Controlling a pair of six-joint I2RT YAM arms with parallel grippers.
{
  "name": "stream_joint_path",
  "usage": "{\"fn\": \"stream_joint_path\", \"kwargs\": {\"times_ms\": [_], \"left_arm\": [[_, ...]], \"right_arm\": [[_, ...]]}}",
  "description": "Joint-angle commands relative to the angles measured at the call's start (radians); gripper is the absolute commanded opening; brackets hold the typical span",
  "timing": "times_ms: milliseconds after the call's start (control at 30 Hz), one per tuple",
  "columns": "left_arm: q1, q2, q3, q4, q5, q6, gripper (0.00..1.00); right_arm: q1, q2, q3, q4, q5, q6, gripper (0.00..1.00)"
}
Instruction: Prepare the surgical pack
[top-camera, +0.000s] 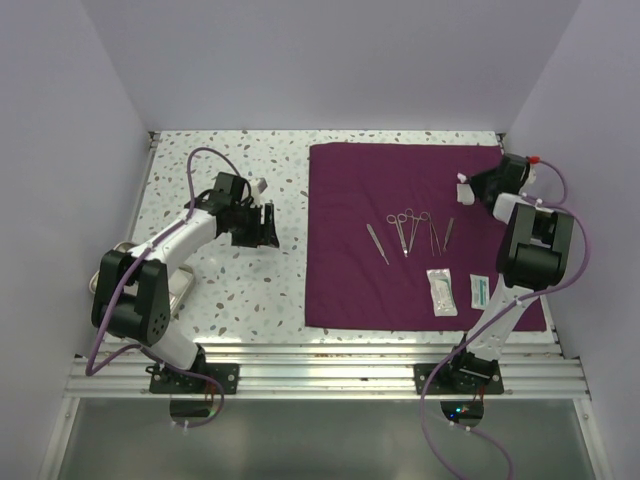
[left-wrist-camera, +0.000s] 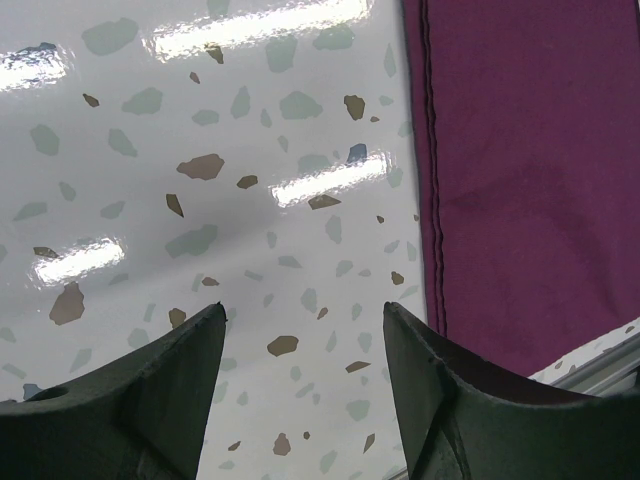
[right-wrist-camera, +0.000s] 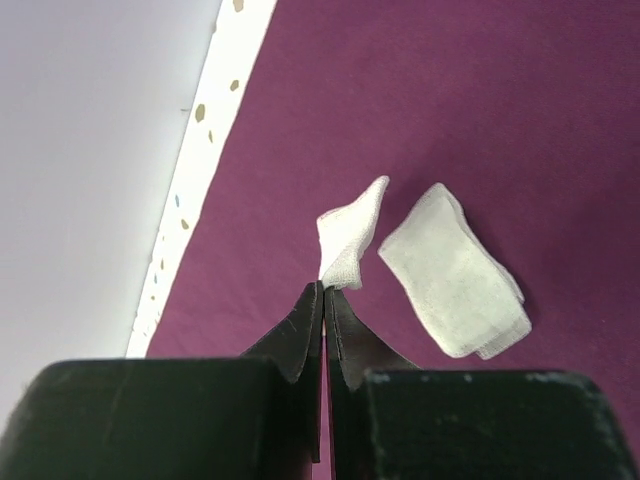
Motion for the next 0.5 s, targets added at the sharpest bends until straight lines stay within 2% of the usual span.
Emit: {"fn": "stream_joint_path", "kwargs": {"times_ms": [0, 467], "left_arm": [[0.003, -0.005, 0.017, 0.038, 0.011, 0.027, 0.68], [0.008, 0.005, 0.017, 0.038, 0.019, 0.028, 0.68]], "right_arm": [[-0.007, -0.019, -0.033, 0.02, 0.048, -0.009, 0.0], [-0.009, 0.011, -0.052, -0.022, 0.061, -0.041, 0.0]]}}
